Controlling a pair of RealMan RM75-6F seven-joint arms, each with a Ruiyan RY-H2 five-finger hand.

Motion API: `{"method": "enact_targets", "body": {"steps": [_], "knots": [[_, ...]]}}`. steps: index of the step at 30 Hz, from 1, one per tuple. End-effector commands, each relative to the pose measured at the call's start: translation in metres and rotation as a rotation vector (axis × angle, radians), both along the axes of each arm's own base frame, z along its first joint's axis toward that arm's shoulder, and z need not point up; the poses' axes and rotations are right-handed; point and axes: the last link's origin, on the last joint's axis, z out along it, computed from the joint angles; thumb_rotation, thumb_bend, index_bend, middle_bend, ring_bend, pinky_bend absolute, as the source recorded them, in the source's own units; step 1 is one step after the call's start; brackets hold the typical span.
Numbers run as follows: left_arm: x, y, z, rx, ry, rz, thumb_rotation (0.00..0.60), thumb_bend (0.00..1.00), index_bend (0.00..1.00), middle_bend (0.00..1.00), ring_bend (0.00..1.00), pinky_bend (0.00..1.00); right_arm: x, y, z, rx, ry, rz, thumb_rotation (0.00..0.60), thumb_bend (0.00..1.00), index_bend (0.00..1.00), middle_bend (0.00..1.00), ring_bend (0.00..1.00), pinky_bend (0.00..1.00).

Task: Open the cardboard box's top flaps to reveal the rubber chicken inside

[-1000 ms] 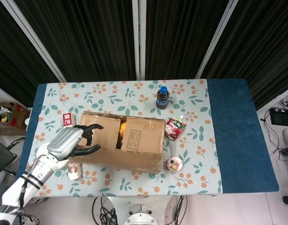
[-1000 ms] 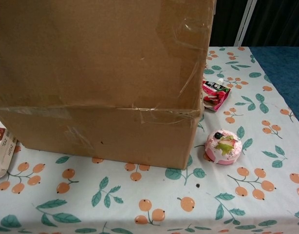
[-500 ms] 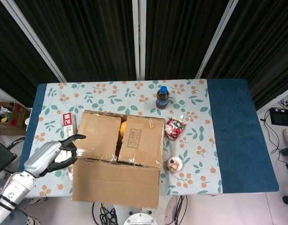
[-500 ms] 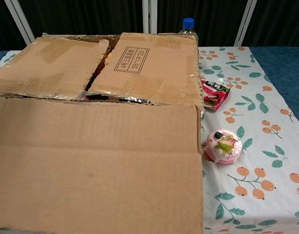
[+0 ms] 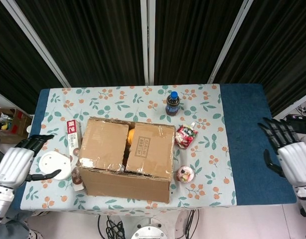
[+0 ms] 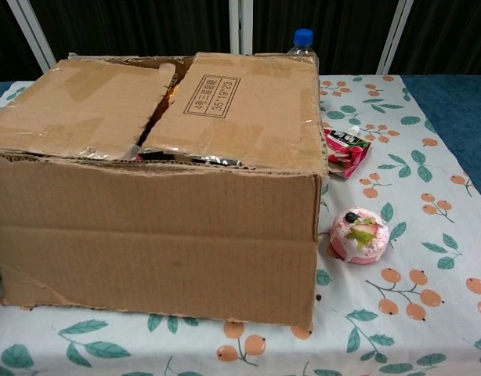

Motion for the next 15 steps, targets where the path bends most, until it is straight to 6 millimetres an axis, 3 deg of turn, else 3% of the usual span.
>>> {"method": "enact_targets", "body": {"steps": [1,7,15], "knots": [[-0.049,-0.02,-0.012,0.146,0.068,0.075,0.342,0.11,0.16,0.19,0.16,0.26,0.083,-0.042,-0.03,0.176,0.177,0.167,0.6,0.76,0.04,0.05,0.0,0.0],[-0.068,-0.03,-0.012,0.203,0.115,0.08,0.342,0.11,0.16,0.19,0.16,0.25,0.159,-0.074,-0.08,0.338,0.303,0.284,0.6,0.79,0.17,0.12,0.0,0.0],[-0.076,-0.033,-0.015,0.209,0.092,0.108,0.341,0.11,0.16,0.19,0.15,0.24,0.23,-0.097,-0.136,0.469,0.352,0.356,0.6,0.8,0.17,0.13,0.0,0.0]]}}
